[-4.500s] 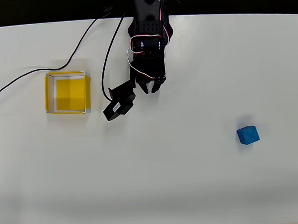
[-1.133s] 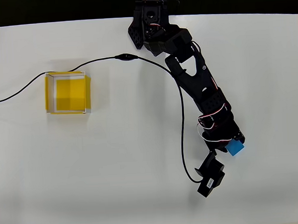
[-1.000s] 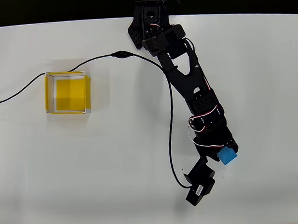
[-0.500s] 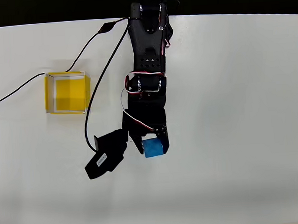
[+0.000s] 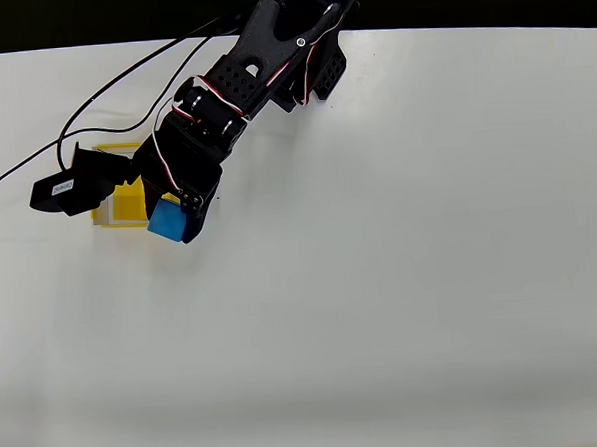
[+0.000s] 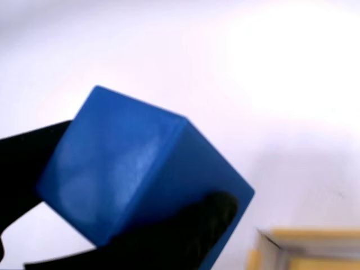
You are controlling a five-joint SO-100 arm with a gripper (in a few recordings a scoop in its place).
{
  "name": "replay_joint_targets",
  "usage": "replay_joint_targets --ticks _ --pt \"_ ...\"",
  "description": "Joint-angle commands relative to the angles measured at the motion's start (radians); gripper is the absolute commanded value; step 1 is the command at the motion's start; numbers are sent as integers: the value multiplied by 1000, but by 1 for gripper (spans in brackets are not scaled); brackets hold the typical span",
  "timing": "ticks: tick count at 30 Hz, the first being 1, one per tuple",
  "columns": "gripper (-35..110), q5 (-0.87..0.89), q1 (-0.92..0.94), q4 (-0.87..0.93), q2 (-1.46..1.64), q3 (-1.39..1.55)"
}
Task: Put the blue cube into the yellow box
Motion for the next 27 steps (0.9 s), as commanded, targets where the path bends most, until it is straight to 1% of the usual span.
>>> replay_joint_targets --ticks 1,6,10,16,23,27 --pt "15 -49 109 -84 94 37" --pt "15 -78 189 -169 81 115" --pt "15 -86 238 -181 51 117" --pt "15 -97 295 -259 -12 133" --pt "15 -95 325 -370 -140 129" --pt "15 -91 325 -400 -193 121"
